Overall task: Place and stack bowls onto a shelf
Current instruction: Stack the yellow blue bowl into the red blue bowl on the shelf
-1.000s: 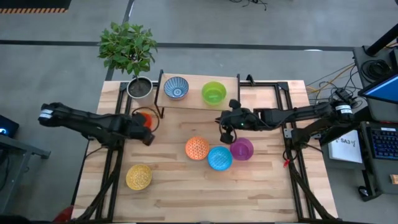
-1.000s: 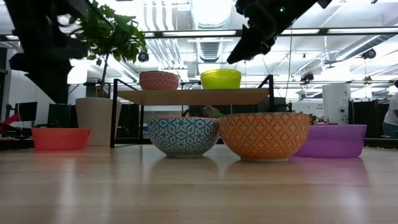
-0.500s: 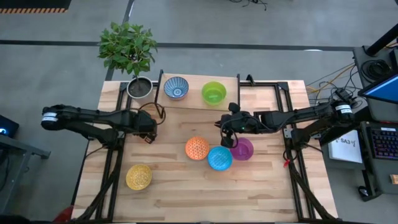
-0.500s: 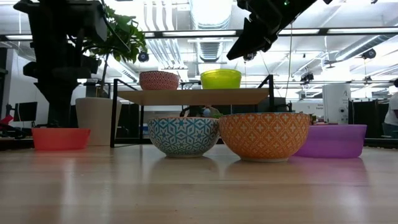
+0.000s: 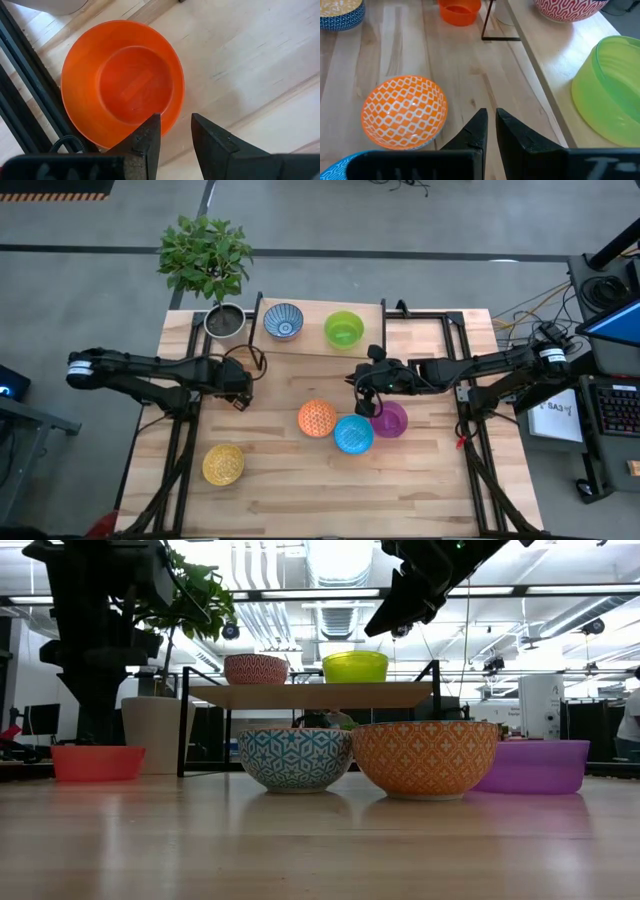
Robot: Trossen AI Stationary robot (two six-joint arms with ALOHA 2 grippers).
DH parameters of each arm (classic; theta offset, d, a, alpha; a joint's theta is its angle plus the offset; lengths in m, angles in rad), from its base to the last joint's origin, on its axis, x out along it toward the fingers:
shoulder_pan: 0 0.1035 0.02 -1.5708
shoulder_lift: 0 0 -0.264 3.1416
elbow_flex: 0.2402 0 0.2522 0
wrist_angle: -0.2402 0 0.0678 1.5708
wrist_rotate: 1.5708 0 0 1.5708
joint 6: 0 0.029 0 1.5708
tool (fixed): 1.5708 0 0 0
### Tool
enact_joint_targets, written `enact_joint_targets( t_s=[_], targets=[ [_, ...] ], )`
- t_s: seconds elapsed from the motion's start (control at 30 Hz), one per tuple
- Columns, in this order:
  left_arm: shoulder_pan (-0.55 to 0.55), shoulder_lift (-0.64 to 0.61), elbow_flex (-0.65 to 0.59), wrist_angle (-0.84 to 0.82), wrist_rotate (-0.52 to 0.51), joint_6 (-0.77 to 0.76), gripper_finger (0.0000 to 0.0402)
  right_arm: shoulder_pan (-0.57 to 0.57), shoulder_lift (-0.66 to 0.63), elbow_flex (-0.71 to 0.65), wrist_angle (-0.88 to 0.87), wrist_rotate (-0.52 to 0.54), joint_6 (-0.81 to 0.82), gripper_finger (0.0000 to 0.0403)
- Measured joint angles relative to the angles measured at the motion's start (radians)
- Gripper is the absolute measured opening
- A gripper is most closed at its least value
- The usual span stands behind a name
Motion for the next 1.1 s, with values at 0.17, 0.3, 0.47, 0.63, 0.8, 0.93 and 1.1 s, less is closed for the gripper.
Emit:
enact_joint_targets(
  t_s=[0.17, 0.3, 0.47, 0.63, 0.8, 0.93, 1.1],
  targets=[
    [0.000, 0.000, 0.000, 0.000, 0.000, 0.000, 0.0091, 0.000, 0.000, 0.000, 0.000, 0.000, 0.000, 0.0027],
    [0.000, 0.000, 0.000, 0.000, 0.000, 0.000, 0.0091, 0.000, 0.000, 0.000, 0.000, 0.000, -0.001, 0.0027],
    [0.000, 0.000, 0.000, 0.000, 0.000, 0.000, 0.0091, 0.000, 0.000, 0.000, 0.000, 0.000, 0.000, 0.0027],
    [0.000, 0.000, 0.000, 0.001, 0.000, 0.001, 0.0091, 0.000, 0.000, 0.000, -0.001, 0.000, 0.000, 0.0027],
    [0.000, 0.000, 0.000, 0.001, 0.000, 0.005, 0.0091, 0.000, 0.000, 0.000, 0.000, 0.000, 0.000, 0.0027],
    [0.000, 0.000, 0.000, 0.003, 0.000, 0.005, 0.0091, 0.000, 0.000, 0.000, 0.000, 0.000, 0.000, 0.0027],
    [-0.002, 0.000, 0.000, 0.005, 0.086, 0.036, 0.0091, 0.000, 0.000, -0.002, -0.001, 0.000, 0.001, 0.0027]
  ],
)
